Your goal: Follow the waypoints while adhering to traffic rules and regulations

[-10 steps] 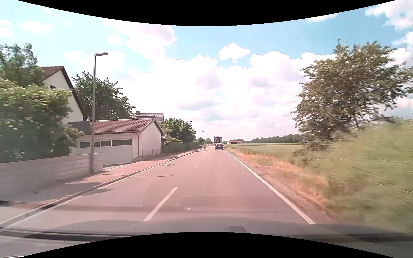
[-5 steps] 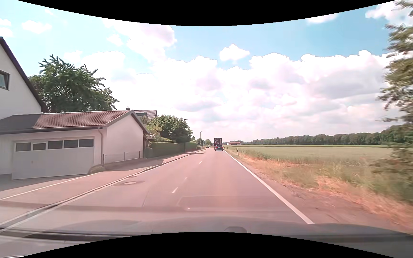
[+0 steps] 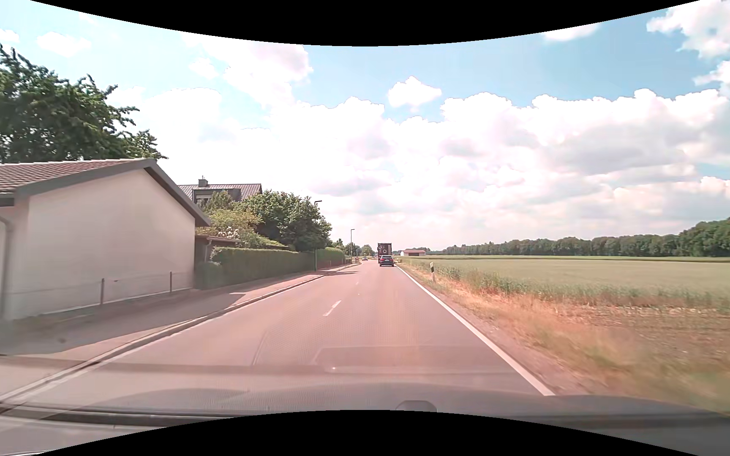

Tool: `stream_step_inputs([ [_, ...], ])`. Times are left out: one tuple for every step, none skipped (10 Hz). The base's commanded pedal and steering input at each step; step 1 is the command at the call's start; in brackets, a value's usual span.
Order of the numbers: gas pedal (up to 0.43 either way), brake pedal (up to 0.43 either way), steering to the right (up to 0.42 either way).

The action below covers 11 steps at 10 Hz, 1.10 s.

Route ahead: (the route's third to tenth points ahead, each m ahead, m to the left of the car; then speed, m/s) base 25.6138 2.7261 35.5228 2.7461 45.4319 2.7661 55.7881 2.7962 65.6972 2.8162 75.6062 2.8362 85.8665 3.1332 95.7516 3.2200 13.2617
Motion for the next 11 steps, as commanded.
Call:
stream_step_inputs([
  [0.189,0.000,-0.001],
  [0.189,0.000,-0.001],
  [0.189,0.000,-0.001],
  [0.189,0.000,-0.001],
  [0.189,0.000,-0.001],
  [0.177,0.000,-0.001],
  [0.177,0.000,-0.001],
  [0.177,0.000,-0.001],
  [0.177,0.000,-0.001],
  [0.189,0.000,-0.001],
  [0.189,0.000,-0.001],
])
